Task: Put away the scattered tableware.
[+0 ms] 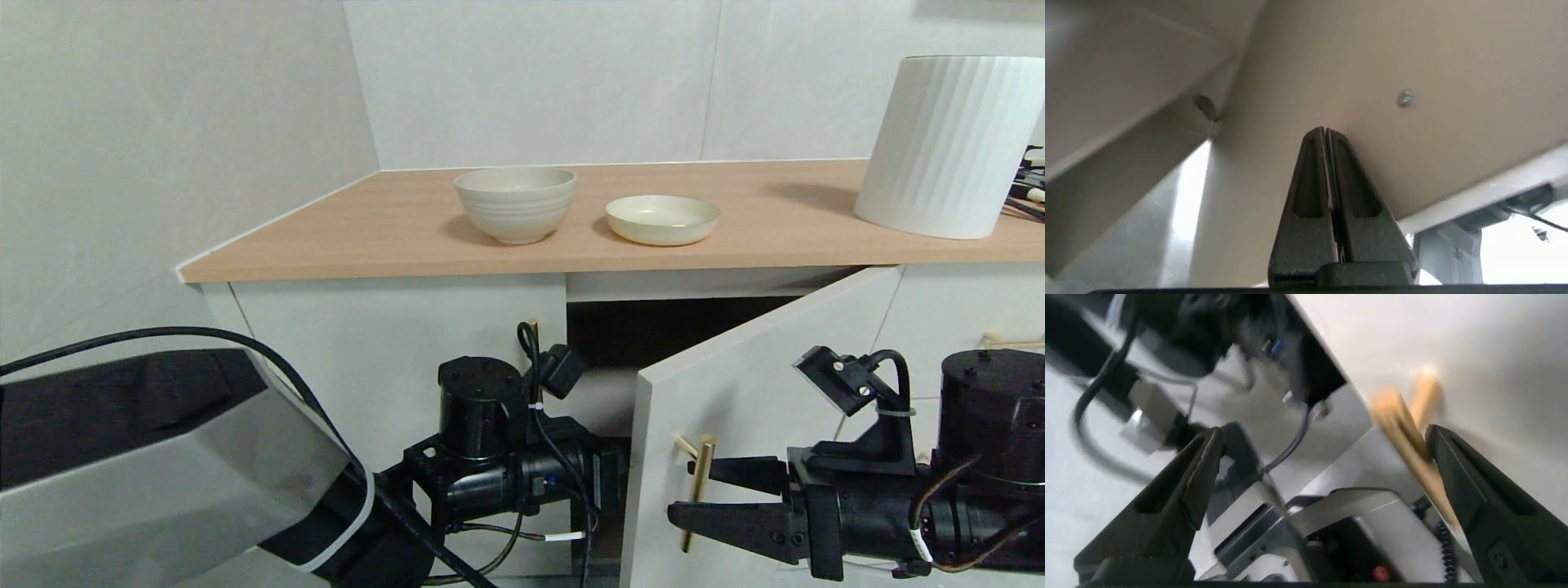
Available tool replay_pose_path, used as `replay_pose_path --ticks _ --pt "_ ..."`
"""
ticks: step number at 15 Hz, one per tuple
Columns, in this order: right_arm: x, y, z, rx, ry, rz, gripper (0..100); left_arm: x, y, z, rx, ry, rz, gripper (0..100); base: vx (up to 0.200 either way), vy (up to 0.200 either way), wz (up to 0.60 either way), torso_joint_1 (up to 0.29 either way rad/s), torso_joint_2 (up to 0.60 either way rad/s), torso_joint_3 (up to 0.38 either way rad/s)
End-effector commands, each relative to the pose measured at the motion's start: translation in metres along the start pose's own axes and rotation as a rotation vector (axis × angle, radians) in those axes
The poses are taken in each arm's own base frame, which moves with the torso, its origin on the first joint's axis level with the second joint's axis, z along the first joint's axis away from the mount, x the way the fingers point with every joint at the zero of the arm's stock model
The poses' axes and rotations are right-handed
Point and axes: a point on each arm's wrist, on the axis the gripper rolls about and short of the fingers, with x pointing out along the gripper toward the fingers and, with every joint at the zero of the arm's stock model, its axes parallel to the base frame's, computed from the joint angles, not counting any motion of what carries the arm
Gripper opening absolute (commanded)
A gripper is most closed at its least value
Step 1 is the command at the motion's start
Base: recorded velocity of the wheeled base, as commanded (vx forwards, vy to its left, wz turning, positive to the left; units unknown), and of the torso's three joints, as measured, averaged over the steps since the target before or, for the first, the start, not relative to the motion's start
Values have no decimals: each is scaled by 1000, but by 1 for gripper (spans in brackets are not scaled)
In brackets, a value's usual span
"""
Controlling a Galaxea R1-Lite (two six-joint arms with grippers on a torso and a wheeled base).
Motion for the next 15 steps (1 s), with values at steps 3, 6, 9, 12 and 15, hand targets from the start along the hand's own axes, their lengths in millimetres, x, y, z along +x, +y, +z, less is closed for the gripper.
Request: replay_pose_path --ticks 3,6,9,12,15 --pt "1 -16 -3 -63 -4 -111 100 0 -5 2 6 -4 -13 0 0 0 0 0 0 0" --pt "-16 -7 -4 -77 -48 -189 100 -1 -6 3 9 -9 -15 0 0 0 0 0 0 0" --pt "-51 15 -11 -81 3 -226 100 -2 -7 4 9 -10 -14 0 0 0 0 0 0 0" --pt "-66 26 -16 -108 28 -230 100 -3 -7 4 7 -10 -14 0 0 0 0 0 0 0" --pt "-67 25 -19 -103 36 -232 100 -3 -7 3 4 -5 -14 0 0 0 0 0 0 0"
